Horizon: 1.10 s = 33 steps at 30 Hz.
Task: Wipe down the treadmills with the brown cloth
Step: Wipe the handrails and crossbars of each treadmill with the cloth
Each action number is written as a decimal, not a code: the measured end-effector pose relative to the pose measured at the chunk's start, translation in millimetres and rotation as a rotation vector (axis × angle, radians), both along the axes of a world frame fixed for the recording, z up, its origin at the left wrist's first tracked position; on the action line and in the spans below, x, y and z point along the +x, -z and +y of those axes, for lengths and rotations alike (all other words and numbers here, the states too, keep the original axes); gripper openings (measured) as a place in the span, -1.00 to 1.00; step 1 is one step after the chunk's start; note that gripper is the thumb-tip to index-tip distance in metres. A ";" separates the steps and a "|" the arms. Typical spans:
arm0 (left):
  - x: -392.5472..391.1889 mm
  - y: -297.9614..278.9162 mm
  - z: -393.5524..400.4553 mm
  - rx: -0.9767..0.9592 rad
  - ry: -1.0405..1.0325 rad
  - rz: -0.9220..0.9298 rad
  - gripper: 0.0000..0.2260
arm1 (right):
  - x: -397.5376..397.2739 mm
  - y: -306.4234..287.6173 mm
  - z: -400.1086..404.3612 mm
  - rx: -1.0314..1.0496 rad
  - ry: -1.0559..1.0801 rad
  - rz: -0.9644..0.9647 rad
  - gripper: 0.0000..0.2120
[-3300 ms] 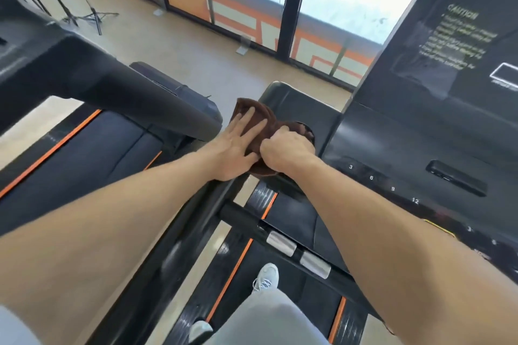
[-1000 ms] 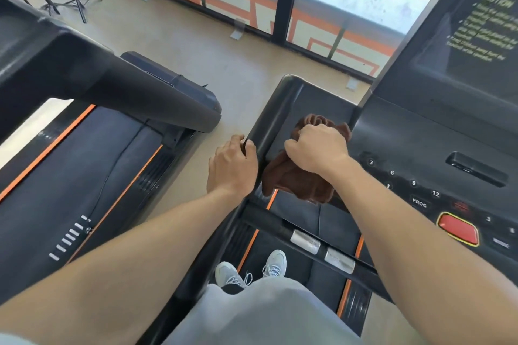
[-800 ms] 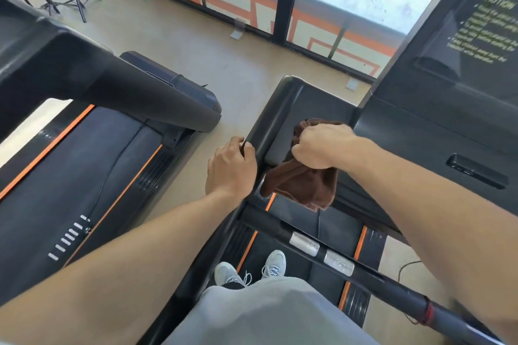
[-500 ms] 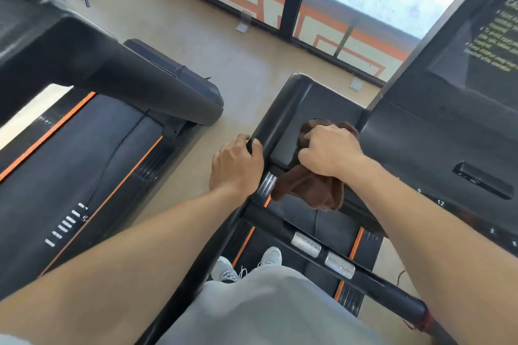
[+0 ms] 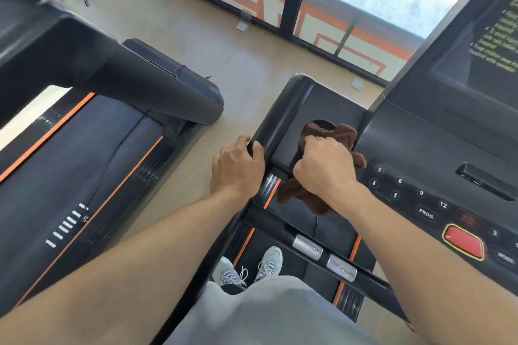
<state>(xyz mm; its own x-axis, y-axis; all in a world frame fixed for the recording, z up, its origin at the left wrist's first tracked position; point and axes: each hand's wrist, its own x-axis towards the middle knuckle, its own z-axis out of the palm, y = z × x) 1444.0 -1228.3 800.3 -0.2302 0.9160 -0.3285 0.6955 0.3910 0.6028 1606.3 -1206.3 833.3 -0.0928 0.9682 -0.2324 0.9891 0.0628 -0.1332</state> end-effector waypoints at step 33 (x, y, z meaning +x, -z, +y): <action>2.1 -1.3 1.8 0.004 -0.011 0.049 -0.63 | -24.7 37.1 0.6 0.245 0.130 0.566 -0.60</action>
<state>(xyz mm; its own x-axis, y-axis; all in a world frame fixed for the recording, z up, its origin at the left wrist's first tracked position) 1446.1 -1226.5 801.6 -0.2556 0.9148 -0.3128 0.7201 0.3961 0.5698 1581.6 -1205.7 796.2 -0.0144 0.9987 0.0481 0.7708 0.0417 -0.6357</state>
